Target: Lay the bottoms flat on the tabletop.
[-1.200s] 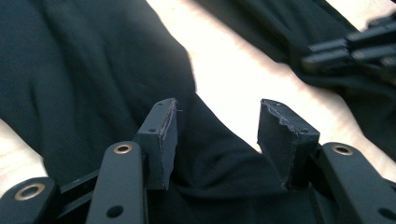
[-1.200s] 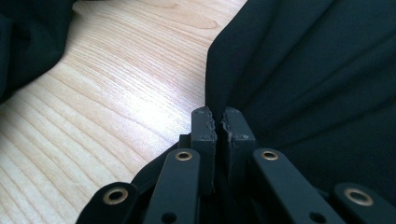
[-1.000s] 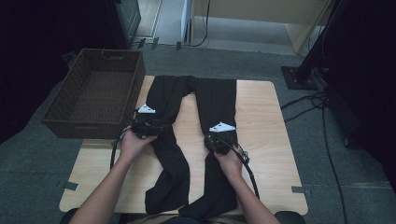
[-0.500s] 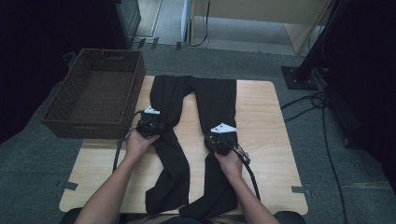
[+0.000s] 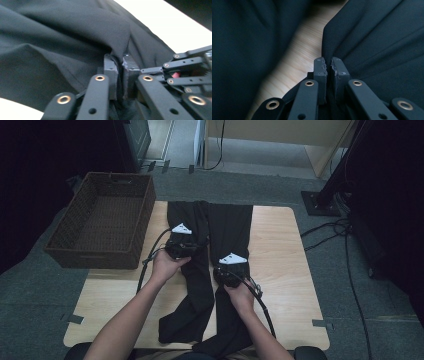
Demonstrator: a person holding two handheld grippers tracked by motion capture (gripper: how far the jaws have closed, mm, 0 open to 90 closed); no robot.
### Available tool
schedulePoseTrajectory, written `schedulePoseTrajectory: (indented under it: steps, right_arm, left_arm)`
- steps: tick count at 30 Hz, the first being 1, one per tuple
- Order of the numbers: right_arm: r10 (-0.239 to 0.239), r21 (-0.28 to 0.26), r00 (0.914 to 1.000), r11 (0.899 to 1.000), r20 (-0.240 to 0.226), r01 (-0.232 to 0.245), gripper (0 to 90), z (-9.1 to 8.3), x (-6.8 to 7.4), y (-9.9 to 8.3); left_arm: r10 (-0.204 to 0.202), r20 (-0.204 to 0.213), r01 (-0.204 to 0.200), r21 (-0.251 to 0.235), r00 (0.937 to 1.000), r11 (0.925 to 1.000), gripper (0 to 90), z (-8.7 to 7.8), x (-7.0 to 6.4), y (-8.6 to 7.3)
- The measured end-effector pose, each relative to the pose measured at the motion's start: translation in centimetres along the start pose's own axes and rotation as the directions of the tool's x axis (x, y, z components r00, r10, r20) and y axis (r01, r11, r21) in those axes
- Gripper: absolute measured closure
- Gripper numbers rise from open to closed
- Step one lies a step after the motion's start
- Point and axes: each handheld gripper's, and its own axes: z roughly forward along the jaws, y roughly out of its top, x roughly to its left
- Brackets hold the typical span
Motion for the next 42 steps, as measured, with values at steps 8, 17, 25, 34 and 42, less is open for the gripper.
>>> schedulePoseTrajectory:
  steps: [8, 17, 25, 34, 42]
  right_arm:
    - [0.0, 0.002, 1.0, 1.0, -0.001, 0.0, 83.6, -0.1, -0.2, -0.1]
    - [0.011, 0.015, 0.9999, 1.0, -0.009, -0.011, 80.3, -0.1, -0.3, 0.1]
    - [-0.004, 0.009, 0.9999, 1.0, -0.012, 0.004, 75.1, 0.0, -0.1, 0.1]
    - [-0.008, -0.001, 0.9994, 1.0, -0.034, 0.008, 62.7, 0.1, -0.2, 0.3]
    - [-0.006, -0.036, 0.9969, 0.999, -0.079, 0.003, 59.9, -0.1, 0.1, 1.9]
  left_arm:
    - [-0.06, -0.013, 0.06, 0.024, 0.9981, 0.9979, 63.3, -0.7, 1.3, -1.7]
    - [-0.066, -0.035, 0.068, 0.055, 0.9972, 0.9962, 54.9, -1.5, 1.5, -2.9]
    - [-0.053, -0.115, 0.068, 0.129, 0.992, 0.9894, 56.2, 0.7, 1.9, -4.2]
    - [-0.092, -0.11, 0.103, 0.093, 0.9896, 0.9904, 89.2, -0.1, 2.7, -5.7]
    - [-0.12, -0.081, 0.122, 0.025, 0.9895, 0.9922, 89.8, -1.5, 2.5, -6.0]
